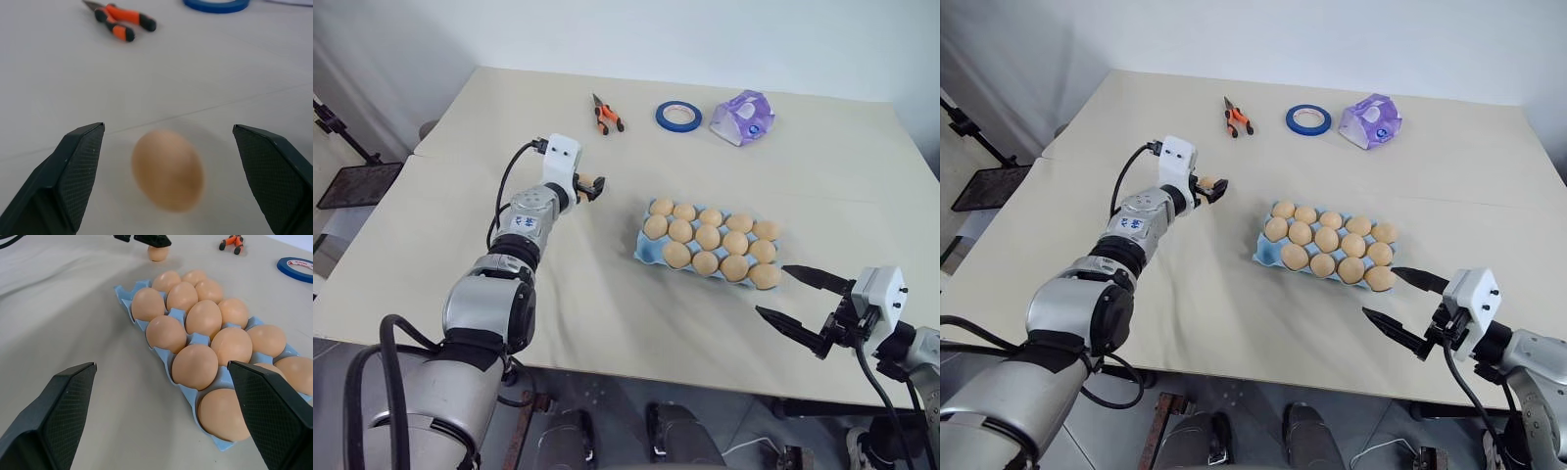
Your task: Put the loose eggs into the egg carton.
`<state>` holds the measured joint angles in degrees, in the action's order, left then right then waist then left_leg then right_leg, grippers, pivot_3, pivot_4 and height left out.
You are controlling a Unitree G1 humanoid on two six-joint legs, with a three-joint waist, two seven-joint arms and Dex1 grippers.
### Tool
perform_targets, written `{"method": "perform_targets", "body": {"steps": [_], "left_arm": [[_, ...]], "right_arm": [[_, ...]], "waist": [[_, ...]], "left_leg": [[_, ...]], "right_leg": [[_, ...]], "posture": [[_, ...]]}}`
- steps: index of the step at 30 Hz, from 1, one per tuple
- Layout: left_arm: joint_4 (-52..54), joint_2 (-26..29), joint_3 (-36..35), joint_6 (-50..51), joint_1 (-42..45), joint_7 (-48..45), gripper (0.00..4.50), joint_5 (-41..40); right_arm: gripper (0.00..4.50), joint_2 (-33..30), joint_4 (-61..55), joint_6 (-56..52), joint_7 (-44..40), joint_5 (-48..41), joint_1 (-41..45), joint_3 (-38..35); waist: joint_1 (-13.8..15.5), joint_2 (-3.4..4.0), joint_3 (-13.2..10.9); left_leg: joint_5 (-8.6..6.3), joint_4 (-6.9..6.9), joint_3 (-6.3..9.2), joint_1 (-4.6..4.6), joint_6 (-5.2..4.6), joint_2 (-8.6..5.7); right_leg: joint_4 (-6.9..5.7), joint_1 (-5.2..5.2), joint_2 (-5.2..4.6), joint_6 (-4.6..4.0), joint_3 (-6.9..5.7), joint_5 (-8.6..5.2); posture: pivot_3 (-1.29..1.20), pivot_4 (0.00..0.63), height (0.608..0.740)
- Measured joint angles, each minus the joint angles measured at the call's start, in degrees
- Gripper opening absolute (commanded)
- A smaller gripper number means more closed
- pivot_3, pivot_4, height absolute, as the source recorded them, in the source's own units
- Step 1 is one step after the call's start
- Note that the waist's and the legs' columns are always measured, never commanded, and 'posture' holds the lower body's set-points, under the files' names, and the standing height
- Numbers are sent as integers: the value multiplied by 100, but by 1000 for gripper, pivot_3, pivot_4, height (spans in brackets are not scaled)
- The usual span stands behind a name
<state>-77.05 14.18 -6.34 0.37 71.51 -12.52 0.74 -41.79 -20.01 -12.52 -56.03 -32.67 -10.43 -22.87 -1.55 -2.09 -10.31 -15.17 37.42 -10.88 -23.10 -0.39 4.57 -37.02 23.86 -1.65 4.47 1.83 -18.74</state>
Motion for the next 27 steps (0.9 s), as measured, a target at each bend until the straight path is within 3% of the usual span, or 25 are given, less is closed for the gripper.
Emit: {"method": "perform_targets", "body": {"steps": [12, 15, 23, 27], "left_arm": [[-33, -114, -87, 338, 12, 115, 4479, 10], [-34, -134, -197, 408, 16, 138, 3862, -2], [-45, -187, -398, 485, 17, 151, 1290, -15], [-45, -189, -429, 488, 17, 153, 651, -12]], "right_arm": [[4500, 0, -12, 0, 55, 4, -5, -1], [4500, 0, -12, 1, 77, 6, -2, -1], [4500, 0, -12, 5, 171, 57, 3, -2], [4500, 0, -12, 7, 180, 64, -11, -6]], "waist": [[0, 0, 0], [-1, 0, 0], [-4, -1, 0], [-2, -1, 0]], "left_leg": [[0, 15, 0, 0, 0, -1], [0, 22, 0, 0, 0, -1], [-1, 42, 1, 1, -2, -1], [0, 44, 1, 1, -2, -1]], "right_leg": [[-15, 0, 2, 0, 1, 0], [-21, 0, 1, 0, 1, 0], [-42, 0, 0, 0, 2, 0], [-44, 0, 0, 0, 2, 0]], "posture": [[0, 150, 740], [0, 150, 740], [0, 150, 740], [0, 150, 740]]}}
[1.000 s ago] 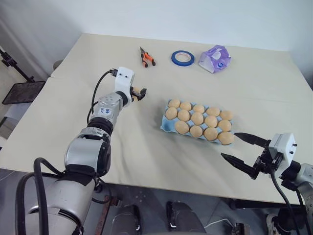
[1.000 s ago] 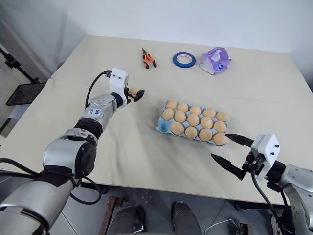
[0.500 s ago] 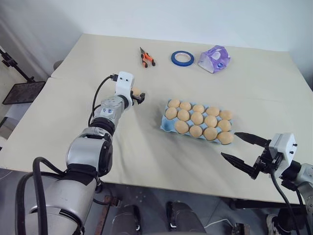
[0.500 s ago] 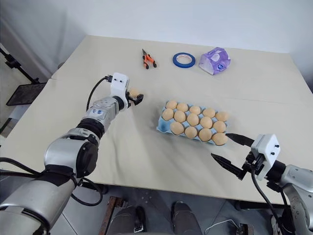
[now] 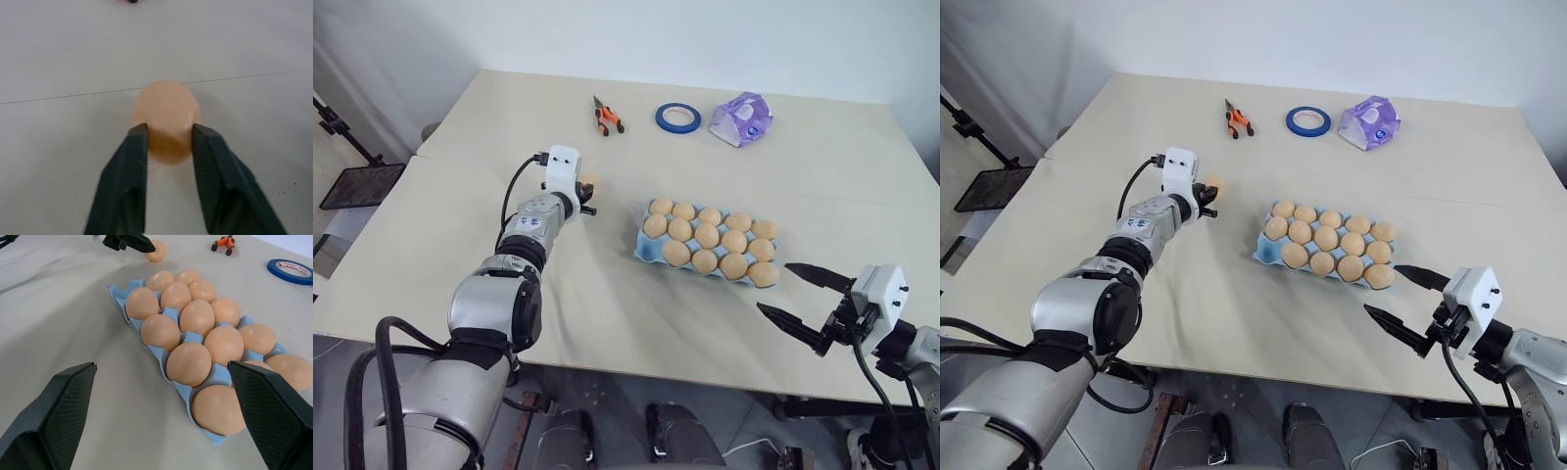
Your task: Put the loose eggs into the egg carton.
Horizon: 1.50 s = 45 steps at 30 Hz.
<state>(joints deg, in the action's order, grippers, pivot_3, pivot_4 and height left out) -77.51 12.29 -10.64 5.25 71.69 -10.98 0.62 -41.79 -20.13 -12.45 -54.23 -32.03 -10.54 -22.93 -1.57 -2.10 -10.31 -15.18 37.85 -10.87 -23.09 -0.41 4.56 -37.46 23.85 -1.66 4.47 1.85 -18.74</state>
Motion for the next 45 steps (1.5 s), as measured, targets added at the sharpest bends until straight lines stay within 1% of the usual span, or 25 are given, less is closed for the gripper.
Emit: {"method": "perform_targets", "body": {"steps": [2, 9, 15, 19, 23, 25, 30, 32, 34, 36, 42, 43, 45], "left_arm": [[0, 0, -3, 0, 0, 0, 546, 5], [0, 0, 5, 0, 0, -28, 450, 31], [11, -3, 168, -137, -1, -445, 434, 152], [72, -5, 276, -267, -4, -1053, 434, 173], [554, 0, 194, -505, -158, -2340, 434, -191], [1075, 22, 157, -384, -321, -3121, 434, -485], [2198, 285, 482, -200, -948, -4269, 434, -594], [2633, 376, 533, 38, -1178, -4675, 434, -727], [3307, 531, 765, 323, -1476, -5273, 434, -858], [3730, 640, 1023, 481, -1732, -5761, 434, -916], [3857, 698, 1556, 533, -1838, -6332, 434, -864], [3839, 700, 1626, 474, -1833, -6384, 434, -828], [3586, 680, 1705, 329, -1713, -6404, 434, -763]], "right_arm": [[4500, 0, 0, 2, 4, 1, -16, -3], [4500, 0, 0, 6, 5, 3, -34, -5], [4500, 0, 0, 14, 4, 5, -34, -8], [4500, 0, -1, 21, 2, 5, -85, -16], [4500, 0, 0, 35, -5, 4, -117, -55], [4500, -1, 0, 70, -10, 4, -114, -86], [4500, -1, -3, 99, -59, -56, -134, -204], [4500, -1, -13, 108, -96, -111, -151, -233], [4500, 2, -22, 121, -110, -117, -159, -232], [4500, 15, -24, 125, -103, -112, -159, -230], [4500, 204, -73, 131, -3, -66, -186, -193], [4500, 209, -85, 132, 3, -66, -202, -192], [4500, 246, -136, 149, 6, -67, -280, -199]], "waist": [[0, 0, 0], [0, 0, 0], [1, 0, 0], [0, 0, 0], [-3, 0, 0], [-8, 1, 0], [-21, 1, 0], [-10, 1, 0], [-11, 3, 2], [-11, 3, 2], [-6, 3, 2], [-6, 3, 2], [-5, 3, 2]], "left_leg": [[0, 0, 0, 0, 0, 0], [0, 1, 0, 0, 0, 0], [0, 2, -1, 0, 0, -1], [-1, 2, -1, 0, 1, 0], [-1, 2, -4, 0, 1, 1], [0, 2, -6, 1, 2, 2], [1, 6, -6, 5, 3, 5], [2, 13, -3, 4, 3, 7], [2, 13, -3, 6, 1, 10], [3, 14, -3, 11, -2, 13], [1, 20, 15, 11, -12, 9], [-2, 20, 15, 10, -16, 8], [-6, 20, 17, 10, -39, 5]], "right_leg": [[0, 0, 0, 0, 0, 0], [0, 0, 1, 0, 0, 0], [0, 0, 2, 0, 0, 0], [0, 0, 4, 0, 0, 0], [-2, 0, 5, 0, 1, 0], [-3, 0, 7, 0, 2, 0], [-14, 0, 9, -1, 8, -1], [-18, -1, 8, -1, 6, -1], [-21, -3, 4, -1, 8, -1], [-21, -9, -1, -1, 8, -1], [-22, -19, -28, -1, 12, 1], [-22, -19, -53, -1, 11, 1], [-22, -19, -58, -1, 7, 1]], "posture": [[0, 150, 740], [0, 150, 740], [0, 150, 740], [0, 150, 740], [0, 150, 740], [0, 150, 740], [0, 150, 740], [0, 150, 740], [0, 150, 740], [0, 150, 740], [0, 150, 740], [0, 150, 740], [0, 150, 740]]}}
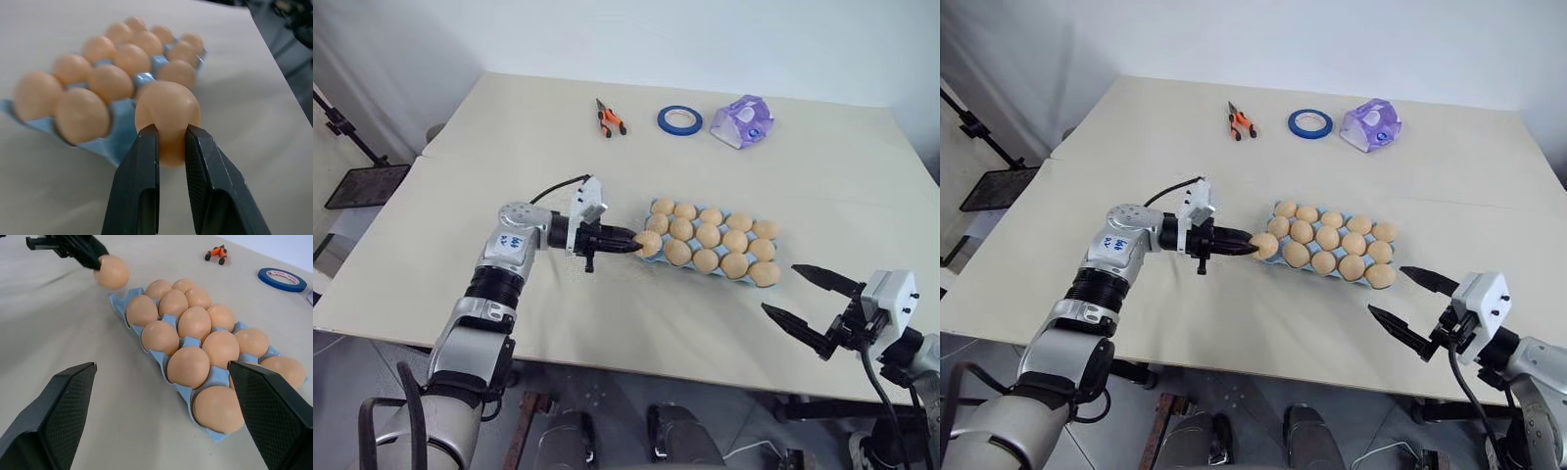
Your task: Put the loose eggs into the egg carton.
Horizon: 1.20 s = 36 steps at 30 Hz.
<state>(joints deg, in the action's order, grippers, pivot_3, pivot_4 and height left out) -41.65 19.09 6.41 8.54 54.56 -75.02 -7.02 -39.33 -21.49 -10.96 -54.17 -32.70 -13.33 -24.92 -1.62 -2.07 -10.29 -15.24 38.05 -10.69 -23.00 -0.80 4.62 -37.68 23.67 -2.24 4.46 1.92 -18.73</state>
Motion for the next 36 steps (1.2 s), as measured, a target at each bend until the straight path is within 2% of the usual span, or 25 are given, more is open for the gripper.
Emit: {"method": "perform_targets", "body": {"steps": [1, 11, 13, 14, 19, 24, 27, 33, 36], "left_arm": [[-162, -2, 25, -64, 104, 3, 434, 33], [-876, -84, 64, -401, 449, 179, 3707, 121], [-880, -86, 83, -406, 460, 178, 4327, 137], [-880, -88, 82, -437, 469, 178, 4488, 142], [-746, -50, -161, -68, 557, -41, 4488, -154], [26, 511, -476, 823, 460, -405, 4488, -633], [583, 810, -823, 761, -23, -650, 4488, -983], [990, 1334, -865, 568, -962, -1010, 4488, -1090], [1030, 1492, -870, 346, -1120, -1032, 4488, -1090]], "right_arm": [[4500, 30, -32, 20, 1, 0, -50, 0], [4500, 238, -183, 123, 221, 14, -289, -2], [4500, 241, -187, 136, 252, 25, -287, -2], [4500, 241, -188, 141, 264, 33, -283, -2], [4500, 241, -188, 153, 275, 59, -264, -2], [4500, 174, -163, 163, 212, 57, -129, -4], [4500, 81, -51, 182, 99, 56, 0, -14], [4500, -153, 419, 210, -241, 68, 384, 18], [4500, -310, 749, 238, -435, 99, 672, 58]], "waist": [[-1, 0, 0], [-9, 0, 0], [-9, 0, 0], [-8, 0, 0], [-14, 0, 0], [-59, 3, -1], [-69, 6, 0], [-40, 4, -1], [-21, 5, -1]], "left_leg": [[-1, 0, 3, -2, -6, -1], [-2, -1, 11, -7, -9, 0], [-3, -1, 11, -7, -10, -1], [-3, -1, 11, -7, -11, -1], [-3, -1, 11, -8, -12, -1], [-3, -4, 11, -6, -9, 5], [-2, -6, 13, -1, -7, 7], [-1, -3, 16, -3, -8, 1], [-2, -3, 20, -4, -8, -3]], "right_leg": [[0, 1, -1, 0, 0, 0], [2, 2, -3, -1, -2, -1], [2, 1, -5, -2, -4, -1], [2, 1, -5, -1, -4, -1], [2, 1, -4, -2, -7, -1], [-1, 2, 2, -3, -9, -2], [-2, -1, -1, -6, -9, -3], [-2, -2, -12, -6, -6, -3], [-2, -4, -20, -6, -5, -3]], "posture": [[0, 150, 740], [0, 150, 740], [0, 150, 740], [0, 150, 740], [0, 150, 740], [0, 150, 740], [0, 150, 740], [0, 150, 740], [0, 150, 740]]}}
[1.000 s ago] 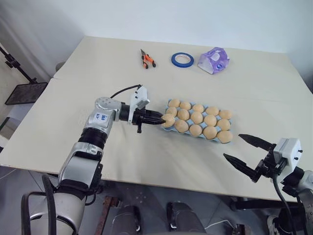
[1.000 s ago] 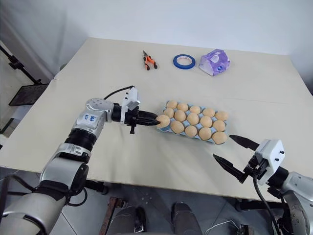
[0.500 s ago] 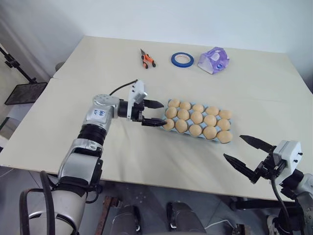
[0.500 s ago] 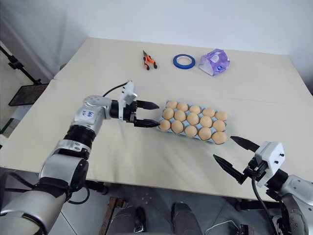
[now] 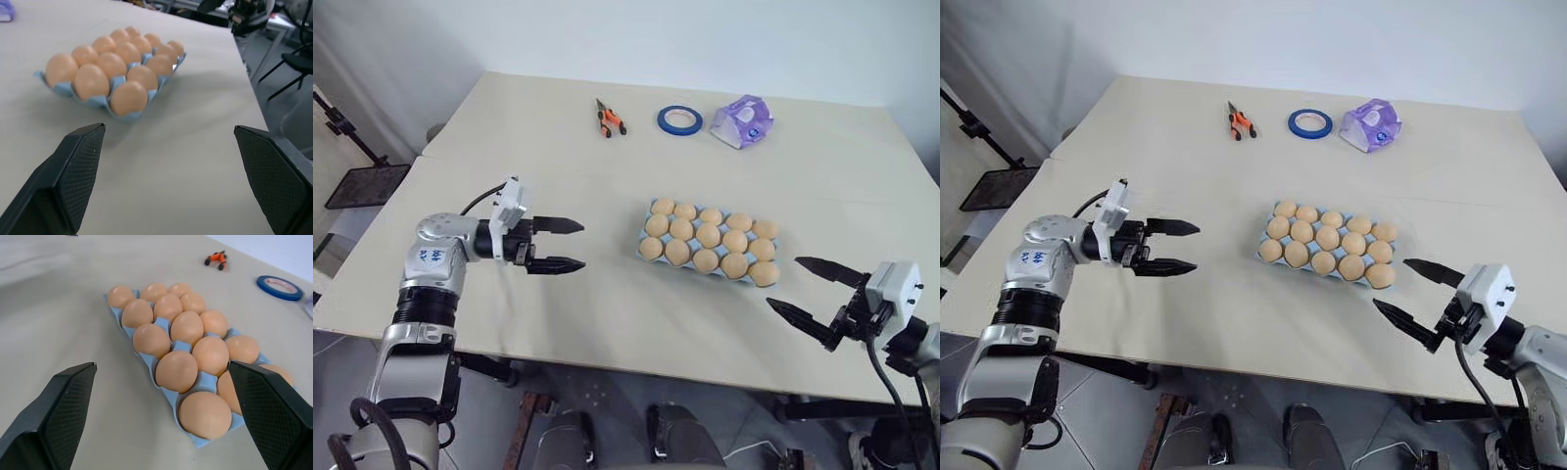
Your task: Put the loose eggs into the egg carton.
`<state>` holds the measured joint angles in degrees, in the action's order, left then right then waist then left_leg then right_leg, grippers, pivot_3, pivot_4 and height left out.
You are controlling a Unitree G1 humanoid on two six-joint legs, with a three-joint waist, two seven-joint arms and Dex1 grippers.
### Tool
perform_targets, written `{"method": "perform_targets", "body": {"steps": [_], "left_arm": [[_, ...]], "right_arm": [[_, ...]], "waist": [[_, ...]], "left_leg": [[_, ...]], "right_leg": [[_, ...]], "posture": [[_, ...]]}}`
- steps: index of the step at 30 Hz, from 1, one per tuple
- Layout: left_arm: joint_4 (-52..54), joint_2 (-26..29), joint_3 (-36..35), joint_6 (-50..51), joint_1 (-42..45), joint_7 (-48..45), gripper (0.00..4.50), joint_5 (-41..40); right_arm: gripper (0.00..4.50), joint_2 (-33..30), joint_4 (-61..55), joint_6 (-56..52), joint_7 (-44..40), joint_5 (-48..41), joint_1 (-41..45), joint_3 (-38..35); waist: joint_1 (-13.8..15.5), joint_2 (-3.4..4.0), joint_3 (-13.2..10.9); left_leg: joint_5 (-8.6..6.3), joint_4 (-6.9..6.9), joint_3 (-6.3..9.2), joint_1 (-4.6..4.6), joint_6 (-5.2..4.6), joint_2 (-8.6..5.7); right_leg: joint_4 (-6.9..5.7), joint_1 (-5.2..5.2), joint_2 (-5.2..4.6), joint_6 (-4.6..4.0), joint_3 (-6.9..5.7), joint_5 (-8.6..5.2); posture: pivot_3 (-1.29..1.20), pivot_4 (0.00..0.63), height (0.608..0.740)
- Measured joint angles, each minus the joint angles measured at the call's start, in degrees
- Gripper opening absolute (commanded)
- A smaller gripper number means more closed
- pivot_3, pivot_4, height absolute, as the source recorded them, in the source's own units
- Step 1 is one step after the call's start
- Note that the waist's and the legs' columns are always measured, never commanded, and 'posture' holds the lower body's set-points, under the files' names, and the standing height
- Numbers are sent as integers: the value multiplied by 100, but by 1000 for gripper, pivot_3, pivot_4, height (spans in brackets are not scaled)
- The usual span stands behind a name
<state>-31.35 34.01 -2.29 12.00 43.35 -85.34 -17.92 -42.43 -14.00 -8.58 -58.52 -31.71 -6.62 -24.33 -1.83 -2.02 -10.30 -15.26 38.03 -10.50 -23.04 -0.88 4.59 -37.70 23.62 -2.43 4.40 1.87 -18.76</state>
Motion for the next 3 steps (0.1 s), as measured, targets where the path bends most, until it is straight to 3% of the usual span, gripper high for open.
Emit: {"method": "perform_targets", "body": {"steps": [3], "left_arm": [[112, 70, -10, -136, -142, 10, 4488, -12]], "right_arm": [[4500, -121, 348, 91, -210, 41, 313, 145]], "waist": [[14, 0, 0]], "left_leg": [[-4, 0, 5, 0, 6, -1]], "right_leg": [[1, -3, -3, 0, 0, 0]], "posture": [[0, 150, 740]]}}
